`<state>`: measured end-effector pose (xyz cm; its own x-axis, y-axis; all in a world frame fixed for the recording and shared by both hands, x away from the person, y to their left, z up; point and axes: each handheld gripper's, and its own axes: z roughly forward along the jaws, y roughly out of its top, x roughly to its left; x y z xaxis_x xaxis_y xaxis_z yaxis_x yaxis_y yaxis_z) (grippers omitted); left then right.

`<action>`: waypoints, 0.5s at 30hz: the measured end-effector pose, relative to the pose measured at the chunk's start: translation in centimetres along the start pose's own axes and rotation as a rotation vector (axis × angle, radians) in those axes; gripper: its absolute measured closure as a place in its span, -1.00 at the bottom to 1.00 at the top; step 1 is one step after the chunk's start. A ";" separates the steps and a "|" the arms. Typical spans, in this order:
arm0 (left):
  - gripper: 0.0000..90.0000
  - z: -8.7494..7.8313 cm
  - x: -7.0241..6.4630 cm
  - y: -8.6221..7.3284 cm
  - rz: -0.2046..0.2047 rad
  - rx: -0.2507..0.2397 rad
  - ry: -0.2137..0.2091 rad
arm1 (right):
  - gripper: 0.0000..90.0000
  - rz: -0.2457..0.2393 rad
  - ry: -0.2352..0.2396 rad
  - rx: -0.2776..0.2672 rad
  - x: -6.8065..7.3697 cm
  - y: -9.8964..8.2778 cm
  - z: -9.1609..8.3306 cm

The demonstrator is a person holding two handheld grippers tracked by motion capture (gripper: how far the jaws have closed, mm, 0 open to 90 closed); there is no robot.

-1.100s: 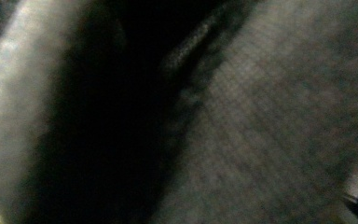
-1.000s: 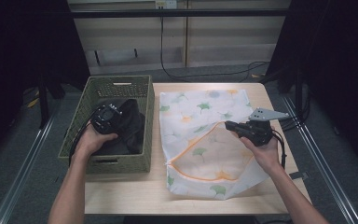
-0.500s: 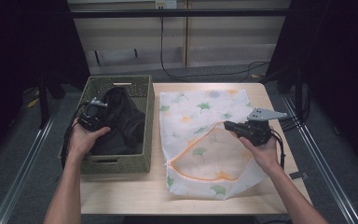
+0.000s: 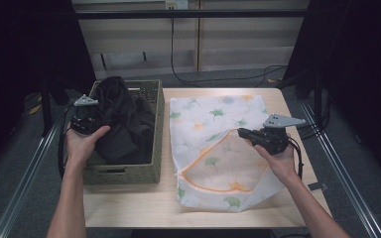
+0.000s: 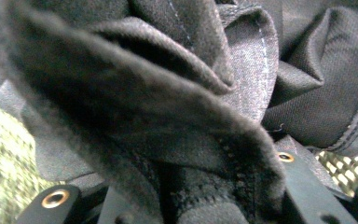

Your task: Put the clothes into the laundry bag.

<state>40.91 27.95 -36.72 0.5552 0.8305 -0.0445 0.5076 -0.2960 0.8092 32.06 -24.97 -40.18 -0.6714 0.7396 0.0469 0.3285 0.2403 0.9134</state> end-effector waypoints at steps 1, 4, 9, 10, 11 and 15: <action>0.46 -0.3 -0.1 0.2 -0.003 -0.020 0.005 | 0.99 0.001 0.004 -0.001 0.0 0.0 0.0; 0.47 -1.3 -0.2 0.9 0.001 -0.062 0.009 | 0.99 0.001 0.005 -0.002 0.0 0.0 0.0; 0.47 -2.8 -0.2 1.3 -0.021 -0.146 0.017 | 0.99 0.003 -0.003 -0.001 -0.1 0.0 -0.1; 0.47 -3.1 0.0 1.4 -0.024 -0.156 0.015 | 0.99 0.003 -0.002 -0.002 -0.1 0.0 -0.1; 0.47 -3.4 0.2 1.4 -0.032 -0.167 0.021 | 0.99 0.006 -0.004 -0.004 -0.1 0.0 -0.1; 0.46 -4.7 0.8 1.3 -0.047 -0.222 0.019 | 0.99 0.006 -0.004 -0.003 -0.1 0.0 -0.1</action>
<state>38.92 30.40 -32.94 0.5206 0.8504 -0.0756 0.3738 -0.1474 0.9157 32.04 -25.08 -40.11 -0.6671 0.7433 0.0510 0.3305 0.2339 0.9143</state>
